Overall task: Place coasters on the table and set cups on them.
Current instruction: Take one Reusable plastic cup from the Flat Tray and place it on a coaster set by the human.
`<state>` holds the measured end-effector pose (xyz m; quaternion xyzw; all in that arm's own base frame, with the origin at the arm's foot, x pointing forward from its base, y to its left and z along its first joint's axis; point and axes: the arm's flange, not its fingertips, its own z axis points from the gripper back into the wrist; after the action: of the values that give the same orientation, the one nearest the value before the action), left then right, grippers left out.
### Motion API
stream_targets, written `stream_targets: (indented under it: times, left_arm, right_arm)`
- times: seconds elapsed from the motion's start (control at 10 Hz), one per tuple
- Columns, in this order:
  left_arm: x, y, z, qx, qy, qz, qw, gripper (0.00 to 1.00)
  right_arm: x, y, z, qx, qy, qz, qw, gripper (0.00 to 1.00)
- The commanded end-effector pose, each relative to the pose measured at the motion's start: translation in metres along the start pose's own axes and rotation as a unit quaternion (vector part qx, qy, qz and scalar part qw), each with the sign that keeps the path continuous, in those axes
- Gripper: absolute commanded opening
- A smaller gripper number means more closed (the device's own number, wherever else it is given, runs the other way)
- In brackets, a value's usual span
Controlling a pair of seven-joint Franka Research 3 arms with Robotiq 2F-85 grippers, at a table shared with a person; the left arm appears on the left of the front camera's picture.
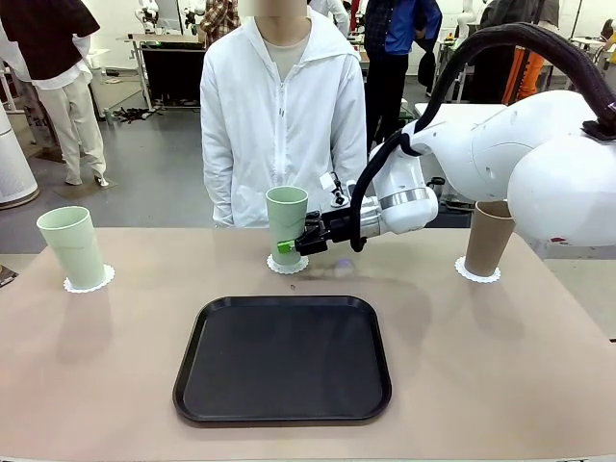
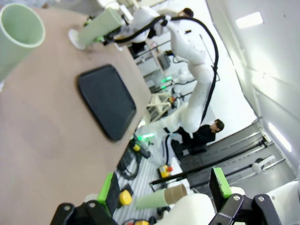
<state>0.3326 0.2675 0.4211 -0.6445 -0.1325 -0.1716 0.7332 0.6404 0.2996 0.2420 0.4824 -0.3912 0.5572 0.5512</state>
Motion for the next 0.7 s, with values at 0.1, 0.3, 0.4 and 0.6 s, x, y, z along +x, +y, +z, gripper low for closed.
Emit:
stream_targets:
  times: [0.1, 0.3, 0.4, 0.6]
  left_arm:
    - [-0.0008, -0.0027, 0.0015, 0.002, 0.0, 0.0, 1.0, 1.0]
    - [-0.0008, -0.0027, 0.0015, 0.002, 0.0, 0.0, 1.0, 1.0]
    - [-0.0008, -0.0027, 0.0015, 0.002, 0.0, 0.0, 1.0, 1.0]
    - [-0.0008, -0.0027, 0.0015, 0.002, 0.0, 0.0, 1.0, 1.0]
  right_arm:
    - [-0.0047, -0.0122, -0.0097, 0.004, 0.029, -0.014, 0.999, 0.81]
    - [-0.0078, -0.0131, -0.0115, 0.005, 0.03, -0.017, 0.999, 0.81]
    - [-0.0079, -0.0127, -0.0119, 0.006, 0.03, -0.016, 0.999, 0.81]
    - [-0.0087, -0.0135, -0.0116, 0.011, 0.029, -0.013, 0.999, 0.81]
